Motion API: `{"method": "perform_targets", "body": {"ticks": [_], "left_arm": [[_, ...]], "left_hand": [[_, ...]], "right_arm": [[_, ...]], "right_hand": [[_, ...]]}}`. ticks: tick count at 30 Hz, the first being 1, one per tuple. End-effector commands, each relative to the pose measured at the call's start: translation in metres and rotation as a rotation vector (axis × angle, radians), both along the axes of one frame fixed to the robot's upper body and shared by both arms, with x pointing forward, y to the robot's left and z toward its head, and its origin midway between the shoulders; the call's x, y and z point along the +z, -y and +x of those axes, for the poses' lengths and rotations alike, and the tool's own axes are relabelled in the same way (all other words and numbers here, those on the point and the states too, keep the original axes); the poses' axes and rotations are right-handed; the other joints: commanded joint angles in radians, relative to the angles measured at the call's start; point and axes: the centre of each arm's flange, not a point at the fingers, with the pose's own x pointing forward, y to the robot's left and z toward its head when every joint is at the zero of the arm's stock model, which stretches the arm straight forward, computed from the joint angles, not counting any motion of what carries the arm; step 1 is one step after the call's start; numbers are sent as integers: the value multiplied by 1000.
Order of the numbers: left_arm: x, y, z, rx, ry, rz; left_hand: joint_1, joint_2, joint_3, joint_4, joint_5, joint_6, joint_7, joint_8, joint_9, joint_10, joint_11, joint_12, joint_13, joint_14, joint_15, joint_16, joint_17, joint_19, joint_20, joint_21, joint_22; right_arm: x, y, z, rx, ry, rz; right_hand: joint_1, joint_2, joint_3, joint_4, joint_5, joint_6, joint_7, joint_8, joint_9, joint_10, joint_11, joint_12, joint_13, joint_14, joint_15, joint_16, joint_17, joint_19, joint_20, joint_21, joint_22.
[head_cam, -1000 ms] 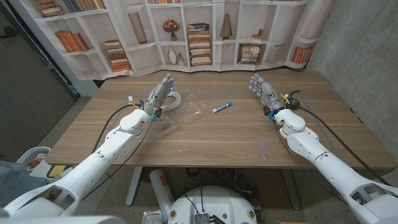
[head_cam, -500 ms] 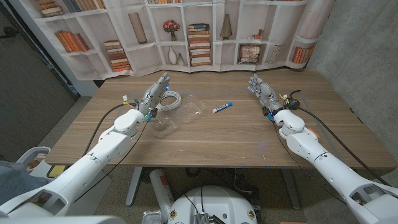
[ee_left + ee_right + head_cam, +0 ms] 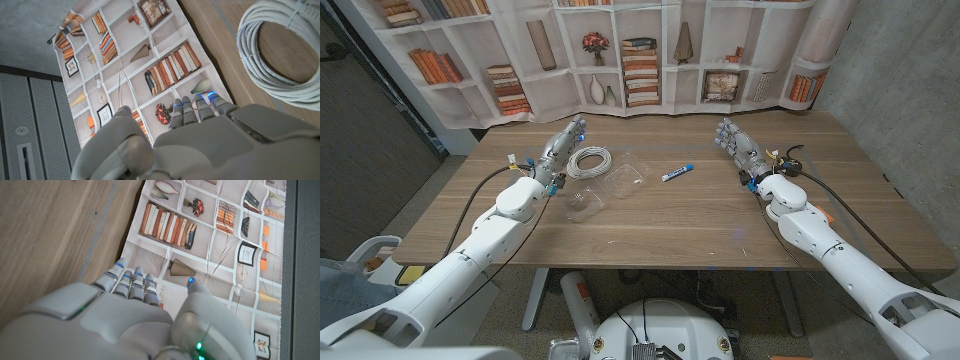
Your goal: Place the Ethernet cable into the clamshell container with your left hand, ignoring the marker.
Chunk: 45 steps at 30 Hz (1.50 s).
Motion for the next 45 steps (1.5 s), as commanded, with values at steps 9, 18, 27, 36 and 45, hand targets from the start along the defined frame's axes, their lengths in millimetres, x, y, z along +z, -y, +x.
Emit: {"method": "perform_targets", "body": {"ticks": [9,18,27,36,45], "left_arm": [[-2,-25,-8,54,39,-7],[-8,-32,-11,71,47,-11],[-9,-38,-17,101,72,25],[-10,-43,-24,140,88,54],[-8,-46,-32,240,120,108]], "left_hand": [[19,2,-1,-12,13,36,-1,8,6,35,-12,7,2,31,-1,11,3,28,-3,7,1],[24,2,-2,-14,14,48,-3,10,6,46,-9,7,3,41,-2,10,3,37,0,7,1],[30,2,-4,-18,17,66,-7,11,6,59,-12,7,3,59,-9,11,3,54,-2,9,1],[37,0,-6,-22,21,81,-9,13,6,73,-16,7,3,69,-12,9,3,69,-2,11,1],[50,6,-2,-29,26,97,-13,14,6,86,-21,7,3,89,-17,11,3,82,-2,11,1]], "right_arm": [[10,-9,5,8,10,-14],[10,-13,5,13,14,-13],[12,-15,4,15,27,-4],[12,-10,1,8,31,-4],[12,-11,0,8,24,-14]], "right_hand": [[4,4,-1,-9,3,14,-1,8,3,10,-4,7,2,11,1,7,3,15,-13,11,5],[5,5,-3,-12,3,15,-2,8,3,11,-3,8,1,13,1,7,3,15,-13,11,6],[6,5,-4,-15,3,17,-2,8,3,13,-4,8,1,14,0,6,3,17,-13,12,6],[5,7,-7,-16,2,19,-2,8,3,17,-4,9,1,18,-1,7,3,19,-14,12,6],[4,7,-9,-18,2,21,-2,8,3,18,-3,9,1,20,-2,7,3,20,-14,13,6]]}}
